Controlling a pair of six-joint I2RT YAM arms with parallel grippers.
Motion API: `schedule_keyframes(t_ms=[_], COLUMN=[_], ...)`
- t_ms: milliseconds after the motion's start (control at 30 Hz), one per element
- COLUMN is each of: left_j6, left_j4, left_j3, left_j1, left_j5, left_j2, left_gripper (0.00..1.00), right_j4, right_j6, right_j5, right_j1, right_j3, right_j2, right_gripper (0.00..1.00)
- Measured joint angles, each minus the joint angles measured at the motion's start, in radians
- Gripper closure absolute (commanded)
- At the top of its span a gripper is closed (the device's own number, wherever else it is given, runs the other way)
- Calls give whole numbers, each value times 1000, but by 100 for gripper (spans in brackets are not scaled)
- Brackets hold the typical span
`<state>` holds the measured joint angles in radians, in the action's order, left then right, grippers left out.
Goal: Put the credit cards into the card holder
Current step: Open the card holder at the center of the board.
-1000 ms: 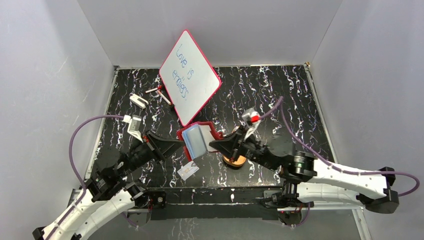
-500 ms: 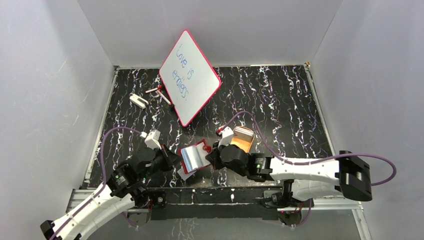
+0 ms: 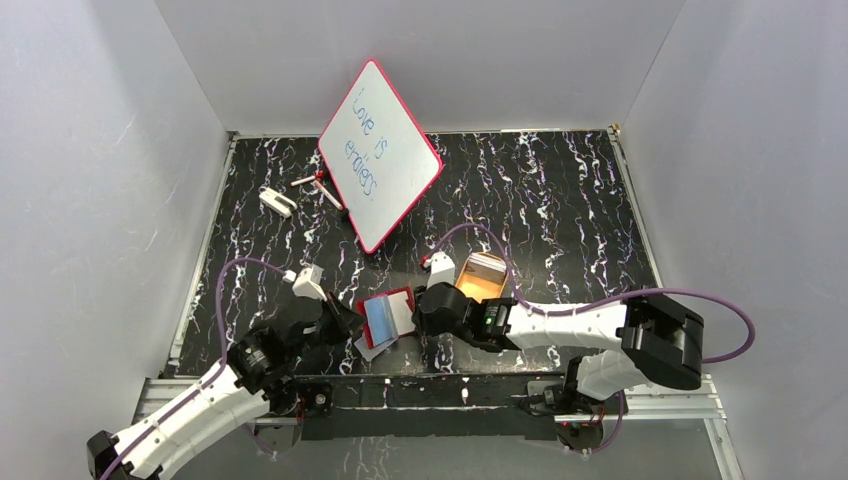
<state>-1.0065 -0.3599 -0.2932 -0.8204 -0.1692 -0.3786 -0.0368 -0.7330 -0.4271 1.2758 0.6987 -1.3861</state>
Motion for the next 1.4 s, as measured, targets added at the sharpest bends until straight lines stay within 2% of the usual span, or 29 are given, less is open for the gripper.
schedule_keyframes(t_ms=[67, 167, 333, 467, 567, 767, 1033, 1133, 1300, 1400], left_j6=[0, 0, 0, 0, 0, 1, 0, 0, 0, 0], left_j4=[26, 50, 102, 130, 143, 154, 164, 169, 169, 163], left_j3=[20, 45, 61, 72, 76, 78, 90, 90, 90, 90], left_j1=[0, 0, 0, 0, 0, 0, 0, 0, 0, 0], left_j5=[-9, -18, -25, -28, -32, -36, -42, -42, -45, -46], left_j2=[-18, -40, -79, -99, -105, -113, -129, -132, -133, -129], left_gripper=[100, 100, 100, 100, 100, 100, 100, 100, 100, 100], right_j4=[39, 98, 164, 157, 113, 22, 4, 5, 13, 15], right_j6=[2, 6, 37, 71, 82, 82, 83, 84, 82, 80], right_j5=[-1, -1, 4, 65, 129, 224, 214, 197, 160, 134], right_j1=[-9, -10, -10, -11, -11, -11, -11, -11, -10, -11], right_j3=[8, 31, 62, 108, 146, 162, 224, 243, 264, 266], right_j2=[-3, 6, 82, 93, 29, -134, -253, -271, -307, -307], right_gripper=[48, 42, 51, 53, 53, 43, 36, 41, 59, 62])
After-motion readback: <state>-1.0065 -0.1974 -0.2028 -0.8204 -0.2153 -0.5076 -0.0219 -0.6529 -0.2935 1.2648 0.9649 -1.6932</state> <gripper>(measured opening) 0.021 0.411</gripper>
